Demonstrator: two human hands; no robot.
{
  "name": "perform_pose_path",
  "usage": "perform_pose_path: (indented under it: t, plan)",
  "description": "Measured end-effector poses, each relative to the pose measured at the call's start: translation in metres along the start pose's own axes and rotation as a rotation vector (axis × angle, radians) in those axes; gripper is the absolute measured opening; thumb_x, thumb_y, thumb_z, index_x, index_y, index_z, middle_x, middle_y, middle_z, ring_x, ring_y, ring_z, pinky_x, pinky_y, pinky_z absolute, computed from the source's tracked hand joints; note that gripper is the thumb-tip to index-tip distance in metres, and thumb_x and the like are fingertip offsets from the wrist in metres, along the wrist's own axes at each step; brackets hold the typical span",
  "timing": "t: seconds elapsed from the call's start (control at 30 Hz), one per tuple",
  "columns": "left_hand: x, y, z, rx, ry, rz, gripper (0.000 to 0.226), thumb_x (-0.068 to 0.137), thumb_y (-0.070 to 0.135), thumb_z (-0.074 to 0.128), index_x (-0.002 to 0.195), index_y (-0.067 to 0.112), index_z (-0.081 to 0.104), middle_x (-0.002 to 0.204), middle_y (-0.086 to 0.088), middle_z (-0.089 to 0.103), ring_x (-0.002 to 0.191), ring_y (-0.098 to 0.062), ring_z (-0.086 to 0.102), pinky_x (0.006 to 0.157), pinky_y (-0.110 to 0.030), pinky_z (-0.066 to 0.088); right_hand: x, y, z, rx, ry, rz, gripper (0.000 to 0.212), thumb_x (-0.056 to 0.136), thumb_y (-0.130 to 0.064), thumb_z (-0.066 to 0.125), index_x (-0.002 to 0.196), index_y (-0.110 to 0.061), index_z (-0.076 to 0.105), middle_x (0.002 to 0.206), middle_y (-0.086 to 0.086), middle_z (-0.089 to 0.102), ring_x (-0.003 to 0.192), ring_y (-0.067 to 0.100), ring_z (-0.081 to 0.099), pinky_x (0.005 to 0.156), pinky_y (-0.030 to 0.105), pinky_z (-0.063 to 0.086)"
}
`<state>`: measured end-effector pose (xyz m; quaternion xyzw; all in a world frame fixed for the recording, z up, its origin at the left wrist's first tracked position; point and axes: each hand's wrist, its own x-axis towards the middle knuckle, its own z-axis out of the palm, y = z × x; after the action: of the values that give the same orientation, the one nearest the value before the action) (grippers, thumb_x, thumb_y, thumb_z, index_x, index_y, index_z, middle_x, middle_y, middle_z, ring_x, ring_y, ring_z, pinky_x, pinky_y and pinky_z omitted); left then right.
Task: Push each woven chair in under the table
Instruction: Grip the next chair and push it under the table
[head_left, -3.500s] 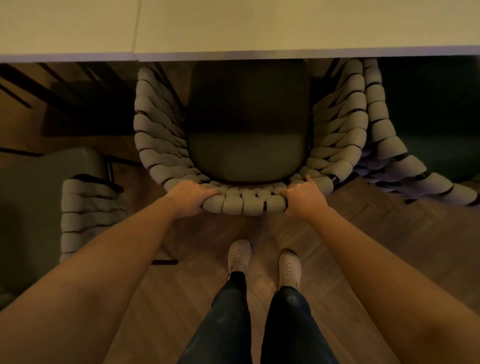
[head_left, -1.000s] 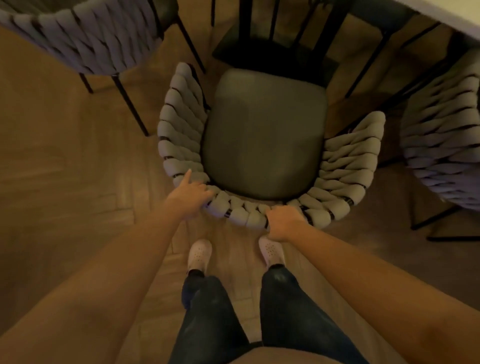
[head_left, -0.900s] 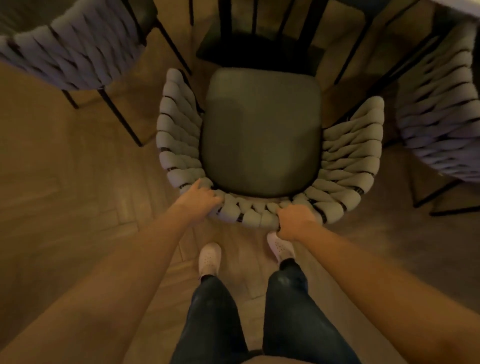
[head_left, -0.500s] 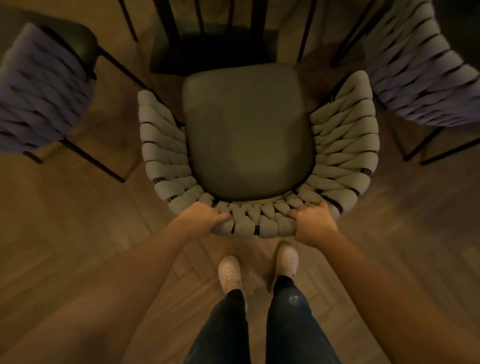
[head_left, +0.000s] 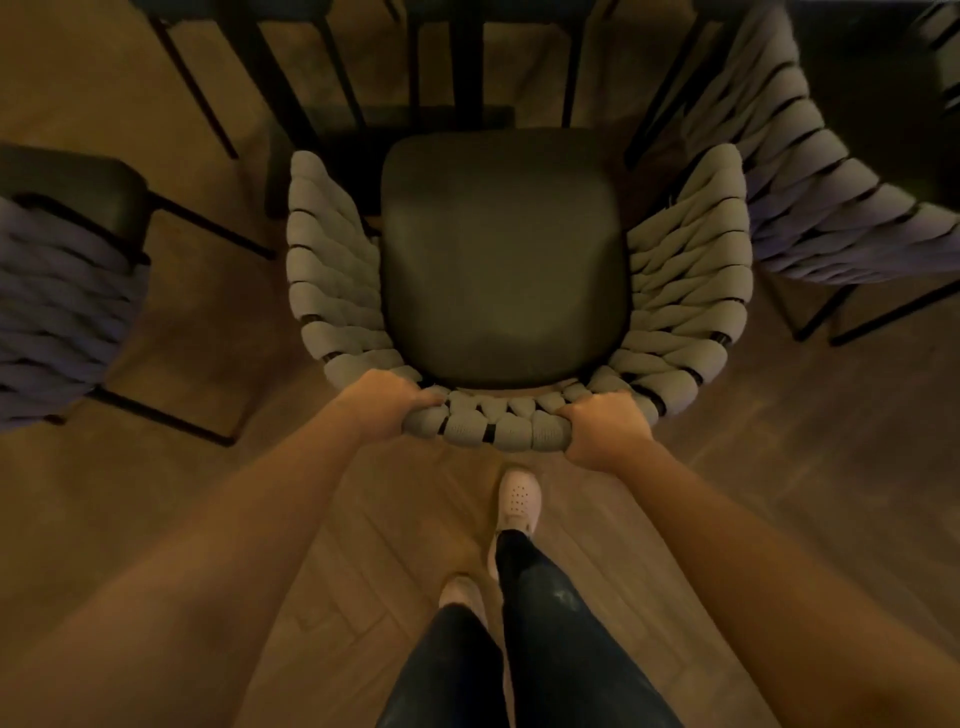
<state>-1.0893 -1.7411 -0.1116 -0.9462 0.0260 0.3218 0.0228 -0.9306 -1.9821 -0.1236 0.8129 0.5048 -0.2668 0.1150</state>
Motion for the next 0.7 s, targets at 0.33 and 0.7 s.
perform_pose_path:
  t: [0.33, 0.7]
  plan:
    - [0.063, -0.02, -0.04, -0.048, -0.015, -0.014, 0.048, 0.096, 0.026, 0.05, 0.142, 0.028, 0.037, 0.125, -0.004, 0.054, 0.103, -0.022, 0.058, 0.071, -0.03, 0.041, 0.051, 0.067, -0.027, -0.05, -0.04, -0.003, 0.025, 0.087, -0.037, 0.049, 0.106, -0.029, 0.063, 0.089, -0.003, 0.062, 0.074, 0.017, 0.054, 0.068, 0.031, 0.043]
    - [0.072, -0.009, -0.056, -0.086, -0.147, -0.087, 0.054, 0.098, 0.018, 0.047, 0.148, 0.026, 0.028, 0.13, -0.012, 0.052, 0.114, -0.028, 0.053, 0.084, -0.035, 0.044, 0.056, 0.084, -0.034, -0.112, -0.063, -0.07, 0.028, 0.09, -0.034, 0.052, 0.118, -0.032, 0.059, 0.094, -0.003, 0.063, 0.078, 0.016, 0.057, 0.062, 0.029, 0.033]
